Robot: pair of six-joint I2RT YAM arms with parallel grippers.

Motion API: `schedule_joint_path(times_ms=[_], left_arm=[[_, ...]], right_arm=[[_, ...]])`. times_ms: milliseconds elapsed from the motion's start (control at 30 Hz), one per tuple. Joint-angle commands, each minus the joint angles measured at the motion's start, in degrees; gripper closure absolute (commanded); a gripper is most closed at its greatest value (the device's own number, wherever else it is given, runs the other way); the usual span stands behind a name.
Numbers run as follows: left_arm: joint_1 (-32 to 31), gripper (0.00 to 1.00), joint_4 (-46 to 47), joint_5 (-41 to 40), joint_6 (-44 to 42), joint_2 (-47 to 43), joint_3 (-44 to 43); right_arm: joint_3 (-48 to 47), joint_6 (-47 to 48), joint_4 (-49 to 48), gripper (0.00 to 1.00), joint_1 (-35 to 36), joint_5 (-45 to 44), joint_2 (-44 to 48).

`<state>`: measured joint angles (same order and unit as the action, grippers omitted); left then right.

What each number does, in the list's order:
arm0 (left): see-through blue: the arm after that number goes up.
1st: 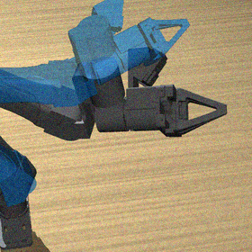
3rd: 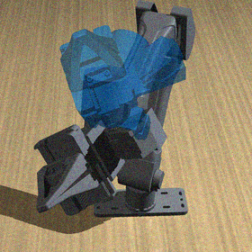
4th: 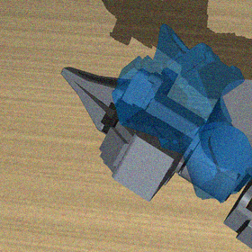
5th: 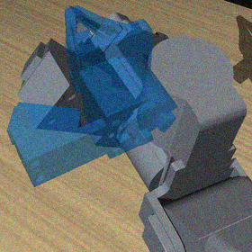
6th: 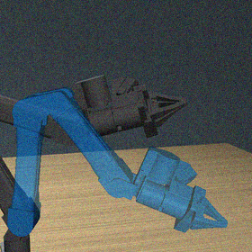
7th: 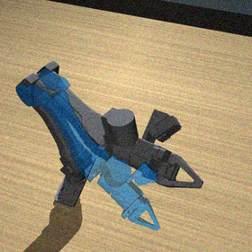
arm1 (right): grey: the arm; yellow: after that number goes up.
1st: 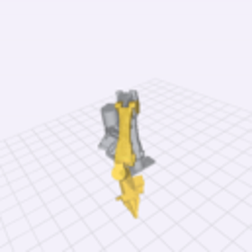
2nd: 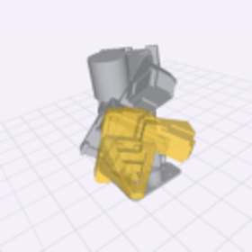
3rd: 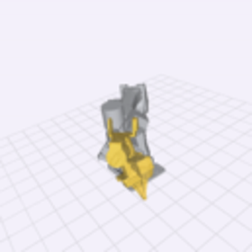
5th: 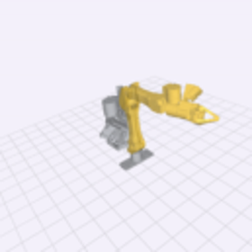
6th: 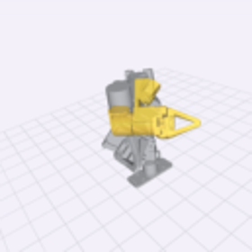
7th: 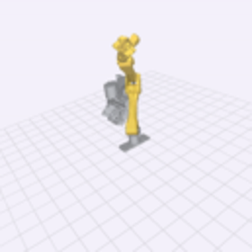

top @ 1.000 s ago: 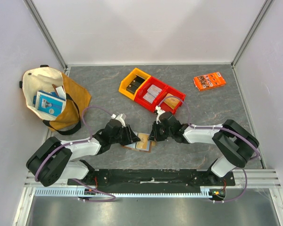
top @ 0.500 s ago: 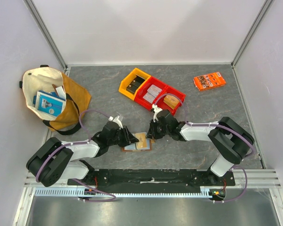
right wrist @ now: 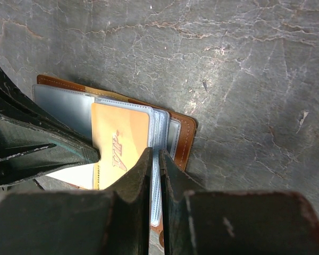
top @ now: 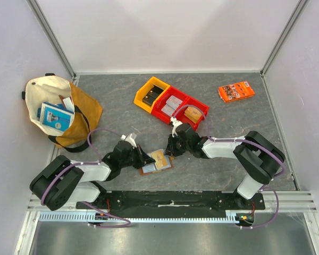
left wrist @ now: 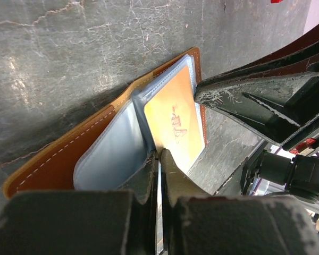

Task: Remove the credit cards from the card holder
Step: Remove the credit card from the card holder.

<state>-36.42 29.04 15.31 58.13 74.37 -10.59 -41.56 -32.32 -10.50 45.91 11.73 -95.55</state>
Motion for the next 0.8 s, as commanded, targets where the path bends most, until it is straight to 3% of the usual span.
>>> schedule_joint_path(times_ms=[0, 333, 500, 767], left_arm=[[-0.1, 0.98, 3.7, 0.5, 2.1, -0.9, 1.0], [-0.1, 0.98, -1.5, -1.9, 1.5, -5.4, 1.5], [-0.1, 0.98, -3.4, -2.2, 1.7, -5.8, 1.4], [-0.1, 0.98, -4.7, -2.8, 1.7, -6.2, 1.4]], right_arm=[[1.1, 2.3, 6.7, 0.86, 0.6, -4.1, -3.2], [0.9, 0.7, 6.8, 0.85, 0.6, -4.7, 1.5], [0.2, 0.1, 7.6, 0.78, 0.6, -6.1, 4.8], [0.5, 0.1, 3.7, 0.72, 0.7, 0.0, 9.1]])
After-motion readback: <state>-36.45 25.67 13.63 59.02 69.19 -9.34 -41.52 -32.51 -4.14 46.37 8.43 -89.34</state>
